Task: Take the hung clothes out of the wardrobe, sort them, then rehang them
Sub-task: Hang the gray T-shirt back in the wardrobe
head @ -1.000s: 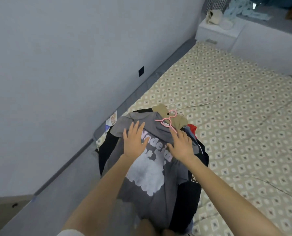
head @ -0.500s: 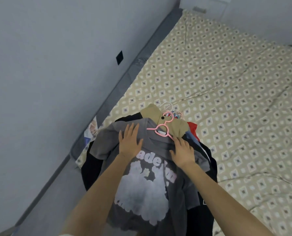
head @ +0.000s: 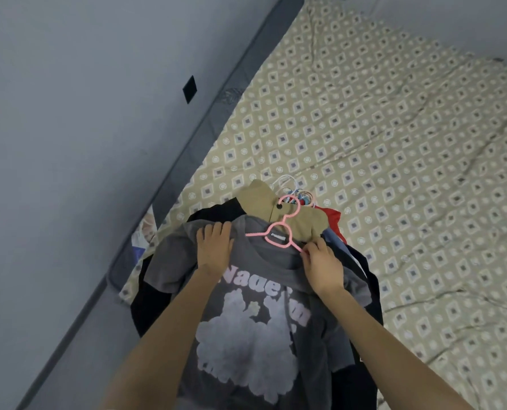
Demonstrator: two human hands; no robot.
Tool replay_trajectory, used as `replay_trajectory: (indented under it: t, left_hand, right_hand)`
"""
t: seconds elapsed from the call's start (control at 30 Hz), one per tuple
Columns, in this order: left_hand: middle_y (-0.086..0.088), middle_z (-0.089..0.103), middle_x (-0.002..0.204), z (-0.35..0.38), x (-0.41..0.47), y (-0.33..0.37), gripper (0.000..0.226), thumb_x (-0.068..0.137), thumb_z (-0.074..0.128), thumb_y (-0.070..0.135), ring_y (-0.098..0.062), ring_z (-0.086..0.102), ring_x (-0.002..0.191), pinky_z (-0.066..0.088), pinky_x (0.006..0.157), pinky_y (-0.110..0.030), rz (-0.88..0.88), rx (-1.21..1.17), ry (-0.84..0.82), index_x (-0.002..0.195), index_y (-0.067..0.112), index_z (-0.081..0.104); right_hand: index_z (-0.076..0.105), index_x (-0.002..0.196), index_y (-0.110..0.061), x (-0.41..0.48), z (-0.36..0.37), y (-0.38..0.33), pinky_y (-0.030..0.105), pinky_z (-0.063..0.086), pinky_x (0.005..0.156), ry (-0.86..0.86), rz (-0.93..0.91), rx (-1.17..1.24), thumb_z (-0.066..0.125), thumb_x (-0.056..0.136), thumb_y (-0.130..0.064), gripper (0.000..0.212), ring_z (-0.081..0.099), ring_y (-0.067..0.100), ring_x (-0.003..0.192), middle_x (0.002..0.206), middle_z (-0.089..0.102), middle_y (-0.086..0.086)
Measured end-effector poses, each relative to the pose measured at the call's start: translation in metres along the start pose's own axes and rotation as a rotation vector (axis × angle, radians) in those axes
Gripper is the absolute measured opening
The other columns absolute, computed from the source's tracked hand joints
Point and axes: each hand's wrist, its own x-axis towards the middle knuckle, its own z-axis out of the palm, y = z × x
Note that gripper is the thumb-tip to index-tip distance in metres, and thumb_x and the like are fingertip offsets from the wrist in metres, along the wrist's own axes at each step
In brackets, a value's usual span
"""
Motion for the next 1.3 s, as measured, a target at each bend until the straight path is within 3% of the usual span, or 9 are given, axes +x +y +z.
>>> replay_trajectory:
  t: [0.13,0.23,0.33,0.47,0.6,0.7,0.87,1.0,1.3]
  left_hand:
    - [-0.020,0.062,0.096,-0.019,-0.005,-0.002,0.032,0.079,0.076,0.005,-0.042,0.060,0.092,0.050,0.072,-0.048,-0.058,-0.169,-0.075,0.107,0.000,0.063]
    - [-0.021,0.058,0.095,-0.034,-0.020,-0.005,0.016,0.084,0.069,0.004,-0.042,0.056,0.091,0.048,0.073,-0.049,-0.066,-0.247,-0.022,0.099,0.001,0.064]
    - [-0.015,0.054,0.095,-0.056,-0.034,-0.006,0.008,0.088,0.067,0.011,-0.035,0.052,0.090,0.044,0.078,-0.047,-0.055,-0.342,0.031,0.091,0.005,0.062]
    - [0.002,0.049,0.085,-0.094,-0.071,0.006,0.015,0.096,0.060,0.026,-0.022,0.051,0.078,0.044,0.080,-0.043,-0.092,-0.420,0.050,0.089,0.017,0.049]
    - [-0.003,0.057,0.084,-0.123,-0.126,0.016,0.018,0.103,0.046,0.033,-0.023,0.059,0.078,0.051,0.075,-0.041,-0.233,-0.440,0.084,0.097,0.016,0.048]
    - [-0.003,0.062,0.079,-0.140,-0.182,0.028,0.019,0.103,0.046,0.032,-0.023,0.060,0.073,0.050,0.071,-0.042,-0.306,-0.428,0.184,0.095,0.015,0.049]
    - [0.004,0.070,0.093,-0.162,-0.274,0.055,0.018,0.101,0.050,0.030,-0.018,0.063,0.088,0.044,0.077,-0.036,-0.427,-0.422,0.342,0.101,0.021,0.066]
    - [0.004,0.072,0.097,-0.180,-0.350,0.064,0.018,0.098,0.052,0.033,-0.023,0.065,0.092,0.046,0.083,-0.038,-0.604,-0.396,0.493,0.098,0.023,0.068]
    - [-0.001,0.069,0.087,-0.208,-0.556,0.070,0.020,0.095,0.056,0.034,-0.027,0.064,0.085,0.047,0.074,-0.038,-0.946,-0.380,0.708,0.085,0.018,0.063]
  right_hand:
    - [0.058,0.108,-0.006,-0.009,-0.023,-0.004,0.033,0.033,0.059,0.025,-0.036,0.047,0.044,0.103,-0.025,0.024,0.059,0.034,0.092,0.114,0.057,0.011]
    - [0.058,0.106,-0.006,-0.018,-0.045,-0.008,0.033,0.033,0.059,0.047,-0.063,0.057,0.043,0.103,-0.025,0.024,0.060,0.034,0.090,0.107,0.061,0.011]
    - [0.056,0.101,-0.004,-0.028,-0.066,-0.010,0.035,0.035,0.058,0.084,-0.106,0.117,0.045,0.102,-0.021,0.020,0.059,0.035,0.085,0.098,0.062,0.013]
    - [0.053,0.099,-0.002,-0.048,-0.088,-0.015,0.036,0.032,0.055,0.094,-0.172,0.122,0.041,0.102,-0.018,0.019,0.054,0.033,0.075,0.092,0.062,0.017]
    - [0.051,0.101,-0.004,-0.076,-0.098,-0.018,0.035,0.033,0.056,0.069,-0.281,0.104,0.039,0.103,-0.020,0.021,0.059,0.036,0.080,0.090,0.064,0.018]
    - [0.051,0.101,-0.005,-0.102,-0.107,-0.021,0.040,0.043,0.058,0.044,-0.396,0.100,0.040,0.102,-0.019,0.018,0.060,0.038,0.078,0.091,0.065,0.018]
    - [0.055,0.100,-0.009,-0.152,-0.133,-0.036,0.039,0.046,0.061,-0.020,-0.594,0.127,0.045,0.101,-0.020,0.014,0.059,0.034,0.075,0.088,0.065,0.013]
    - [0.052,0.095,-0.015,-0.196,-0.148,-0.060,0.032,0.034,0.052,-0.056,-0.775,0.114,0.047,0.101,-0.024,0.011,0.054,0.024,0.069,0.077,0.058,0.001]
    - [0.063,0.090,-0.015,-0.335,-0.143,-0.157,0.032,0.035,0.063,-0.186,-1.222,0.046,0.056,0.096,-0.032,0.019,0.059,0.028,0.081,0.077,0.061,0.001]
